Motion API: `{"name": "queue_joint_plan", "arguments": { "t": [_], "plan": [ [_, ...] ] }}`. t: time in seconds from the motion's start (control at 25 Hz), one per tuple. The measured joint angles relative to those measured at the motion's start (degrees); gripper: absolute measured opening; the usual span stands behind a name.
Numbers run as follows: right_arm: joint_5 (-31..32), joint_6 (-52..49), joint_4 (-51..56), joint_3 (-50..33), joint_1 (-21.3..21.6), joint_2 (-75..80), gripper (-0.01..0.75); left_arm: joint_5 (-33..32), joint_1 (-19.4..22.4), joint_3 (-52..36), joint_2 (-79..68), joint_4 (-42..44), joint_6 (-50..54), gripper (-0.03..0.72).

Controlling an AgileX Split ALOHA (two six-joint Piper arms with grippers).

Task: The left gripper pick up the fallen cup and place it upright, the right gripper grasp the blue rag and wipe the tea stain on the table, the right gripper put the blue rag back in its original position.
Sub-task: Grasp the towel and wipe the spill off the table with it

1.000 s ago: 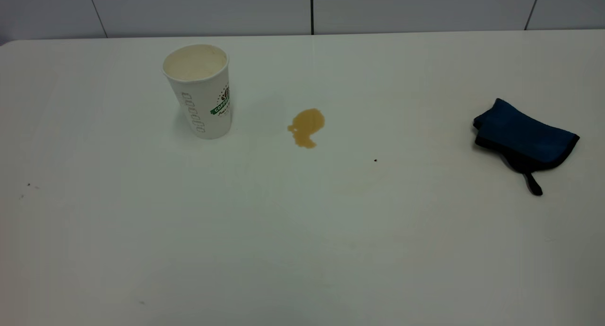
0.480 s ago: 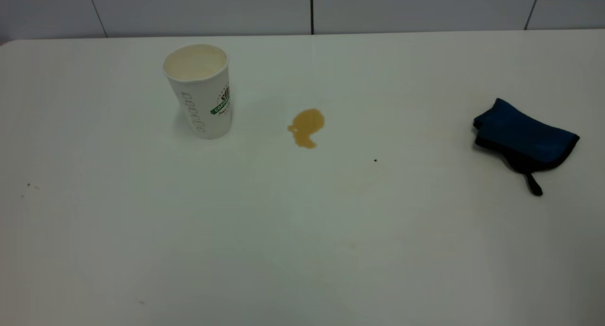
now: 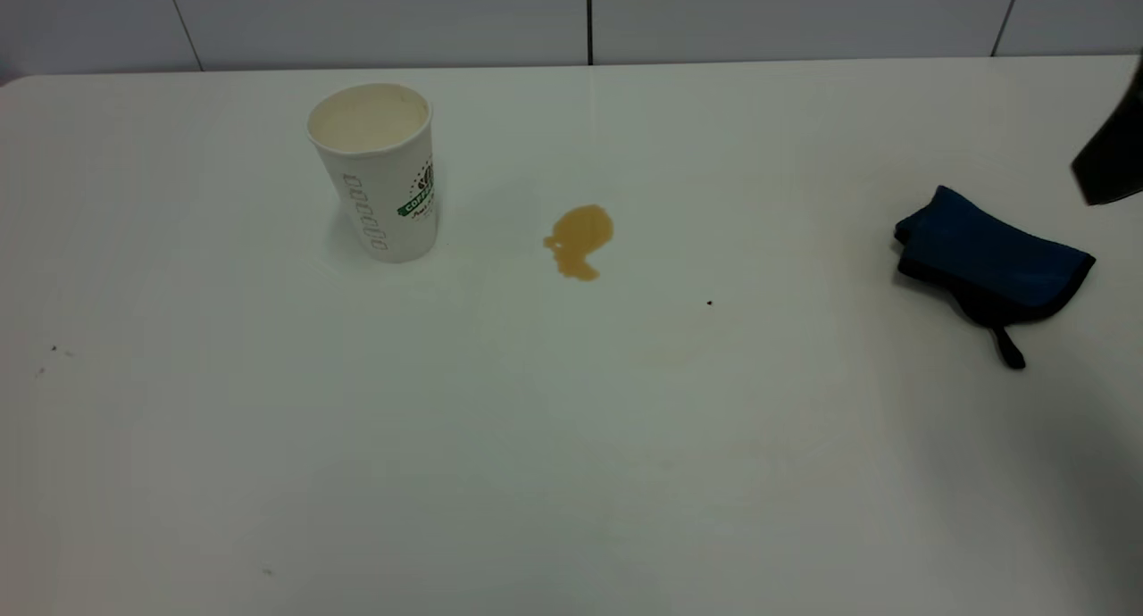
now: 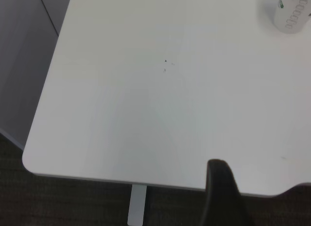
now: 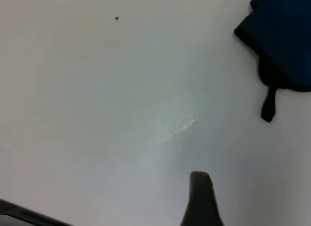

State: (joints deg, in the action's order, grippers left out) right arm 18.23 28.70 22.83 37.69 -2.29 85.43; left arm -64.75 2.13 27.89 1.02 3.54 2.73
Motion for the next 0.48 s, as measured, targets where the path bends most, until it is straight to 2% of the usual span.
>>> {"name": "queue_joint_plan", "arguments": {
  "t": [0.24,0.48],
  "plan": [
    [-6.65,3.70,0.23,13.49,0.00,22.41,0.588,0.00,0.00,0.00,0.00,0.00,0.00,0.472],
    [-5.84,4.31,0.13,29.91,2.39,40.19,0.587,0.00,0.00,0.00,0.00,0.00,0.00,0.472]
  ]
}}
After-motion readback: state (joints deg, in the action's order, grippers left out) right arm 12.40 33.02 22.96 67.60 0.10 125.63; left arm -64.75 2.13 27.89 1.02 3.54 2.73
